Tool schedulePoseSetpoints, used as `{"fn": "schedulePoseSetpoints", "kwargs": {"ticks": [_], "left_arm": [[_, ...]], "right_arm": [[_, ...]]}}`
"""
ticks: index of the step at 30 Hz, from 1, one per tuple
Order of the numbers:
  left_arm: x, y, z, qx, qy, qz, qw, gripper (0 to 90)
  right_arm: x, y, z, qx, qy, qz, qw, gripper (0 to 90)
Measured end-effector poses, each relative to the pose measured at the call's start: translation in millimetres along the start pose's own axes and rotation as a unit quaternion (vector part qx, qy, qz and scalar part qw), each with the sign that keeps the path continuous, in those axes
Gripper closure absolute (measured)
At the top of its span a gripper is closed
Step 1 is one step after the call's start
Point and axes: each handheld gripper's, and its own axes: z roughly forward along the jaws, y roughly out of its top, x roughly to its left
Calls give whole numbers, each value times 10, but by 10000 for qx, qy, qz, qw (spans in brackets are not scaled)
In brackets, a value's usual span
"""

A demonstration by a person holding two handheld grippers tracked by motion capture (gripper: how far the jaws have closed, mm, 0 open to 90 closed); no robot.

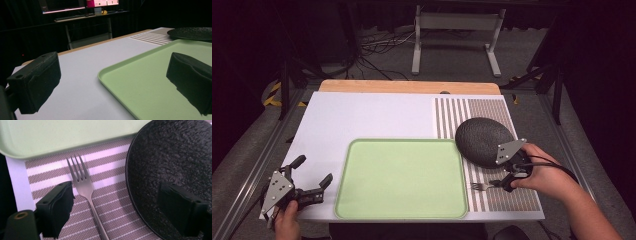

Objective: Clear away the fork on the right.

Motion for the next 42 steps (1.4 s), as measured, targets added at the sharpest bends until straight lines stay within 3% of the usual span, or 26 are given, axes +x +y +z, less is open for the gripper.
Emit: {"fn": "schedulePoseSetpoints", "kwargs": {"ticks": [5, 7, 10, 11, 14, 18, 19, 22, 27, 33, 37, 39, 42], "left_arm": [[3, 0, 2, 6, 0, 26, 10000, 0], [2, 1, 3, 3, -3, 25, 10000, 1], [2, 0, 3, -2, -2, 7, 10000, 0], [4, 0, 1, 6, 1, 17, 10000, 0], [5, -1, 1, 8, 2, 18, 10000, 0], [4, -1, 2, 0, -1, 15, 10000, 0], [5, -1, 1, 1, 1, 17, 10000, 1], [5, -1, 2, 2, -2, 16, 10000, 1], [5, -1, 3, 8, -5, 20, 10000, 1], [7, -2, 2, 19, -11, 17, 10000, 1], [7, -3, 3, 14, -11, 7, 10000, 1], [6, -2, 3, 5, -8, 26, 10000, 1], [5, -1, 5, 13, -21, 34, 10000, 1]], "right_arm": [[-3, 9, 9, 242, 104, -104, 9996, 182], [-1, 20, 30, 446, 193, -254, 9985, 191], [-4, 24, 66, 505, 323, -345, 9976, 220], [9, 30, 105, 765, 459, -380, 9953, 233], [13, 34, 146, 928, 526, -452, 9933, 246], [19, 58, 198, 1237, 629, -670, 9881, 293], [32, 77, 218, 1359, 665, -766, 9855, 308], [42, 92, 239, 1435, 674, -799, 9841, 335], [47, 129, 309, 1698, 849, -933, 9774, 476], [46, 145, 423, 2111, 1053, -1147, 9650, 630], [50, 143, 459, 2168, 1037, -1291, 9621, 689], [53, 133, 482, 2265, 1037, -1306, 9596, 782], [47, 123, 497, 2280, 1043, -1306, 9592, 811]]}}
